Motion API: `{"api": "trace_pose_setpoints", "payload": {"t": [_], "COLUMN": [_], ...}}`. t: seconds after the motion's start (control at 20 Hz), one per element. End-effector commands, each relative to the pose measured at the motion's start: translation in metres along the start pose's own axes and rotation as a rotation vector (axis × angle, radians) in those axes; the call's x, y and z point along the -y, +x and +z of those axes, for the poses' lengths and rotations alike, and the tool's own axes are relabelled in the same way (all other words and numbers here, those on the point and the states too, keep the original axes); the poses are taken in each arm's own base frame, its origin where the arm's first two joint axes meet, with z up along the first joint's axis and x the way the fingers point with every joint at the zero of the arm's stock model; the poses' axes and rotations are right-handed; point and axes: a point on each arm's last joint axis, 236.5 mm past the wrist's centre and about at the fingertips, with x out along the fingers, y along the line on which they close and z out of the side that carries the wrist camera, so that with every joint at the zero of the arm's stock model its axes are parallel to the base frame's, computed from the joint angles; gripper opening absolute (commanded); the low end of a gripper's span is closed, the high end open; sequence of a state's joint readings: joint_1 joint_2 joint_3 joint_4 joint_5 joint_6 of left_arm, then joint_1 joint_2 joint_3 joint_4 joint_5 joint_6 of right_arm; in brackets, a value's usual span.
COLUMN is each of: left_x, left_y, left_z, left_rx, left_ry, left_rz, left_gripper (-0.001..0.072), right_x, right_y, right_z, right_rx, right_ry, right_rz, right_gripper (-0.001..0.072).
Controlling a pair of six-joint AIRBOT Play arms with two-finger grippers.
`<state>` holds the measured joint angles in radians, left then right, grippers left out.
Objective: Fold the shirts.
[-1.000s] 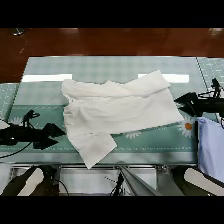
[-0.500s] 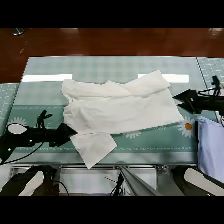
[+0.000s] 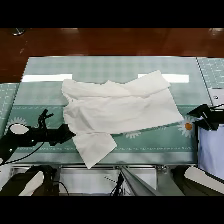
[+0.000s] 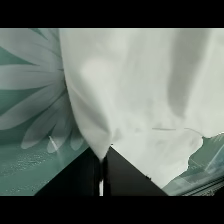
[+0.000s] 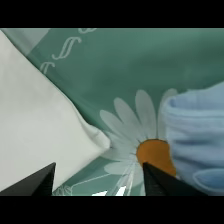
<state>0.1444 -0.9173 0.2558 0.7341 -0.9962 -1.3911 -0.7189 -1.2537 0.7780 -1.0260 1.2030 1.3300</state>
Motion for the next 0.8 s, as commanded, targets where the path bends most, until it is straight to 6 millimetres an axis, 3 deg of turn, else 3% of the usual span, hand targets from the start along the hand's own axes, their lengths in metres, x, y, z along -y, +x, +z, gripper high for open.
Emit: {"api": "trace_pose_setpoints", "payload": {"t": [0.0,0.25,0.45,0.5,0.55,0.6,0.65,0.75], "left_x": [0.0,0.001,0.0,0.0,0.0,0.001,0.001,0.01], "left_y": [0.0,0.0,0.0,0.0,0.0,0.0,0.0,-0.008], "left_z": [0.0,0.0,0.0,0.0,0.0,0.0,0.001,0.014], "left_rx": [0.001,0.001,0.001,0.001,0.001,0.002,0.005,0.036], "left_ry": [0.001,-0.002,-0.002,-0.001,-0.002,-0.003,-0.012,0.005], "left_rz": [-0.002,-0.002,-0.002,-0.002,-0.002,-0.002,-0.003,-0.018], "left_gripper": [0.0023,0.0023,0.0023,0.0024,0.0023,0.0023,0.0023,0.0023], "right_x": [-0.003,-0.028,-0.042,-0.048,-0.054,-0.062,-0.074,-0.097], "right_y": [0.021,0.049,0.065,0.067,0.067,0.067,0.066,0.055], "right_z": [0.0,0.011,-0.005,-0.011,-0.017,-0.02,-0.021,-0.013], "right_rx": [-0.061,-0.118,-0.187,-0.208,-0.227,-0.236,-0.235,-0.219], "right_ry": [-0.022,-0.094,-0.146,-0.168,-0.193,-0.222,-0.25,-0.268], "right_rz": [0.019,0.012,0.005,0.018,0.035,0.068,0.12,0.189], "right_gripper": [0.0619,0.0619,0.0619,0.0589,0.0438,0.0195,0.0028,0.0028]}}
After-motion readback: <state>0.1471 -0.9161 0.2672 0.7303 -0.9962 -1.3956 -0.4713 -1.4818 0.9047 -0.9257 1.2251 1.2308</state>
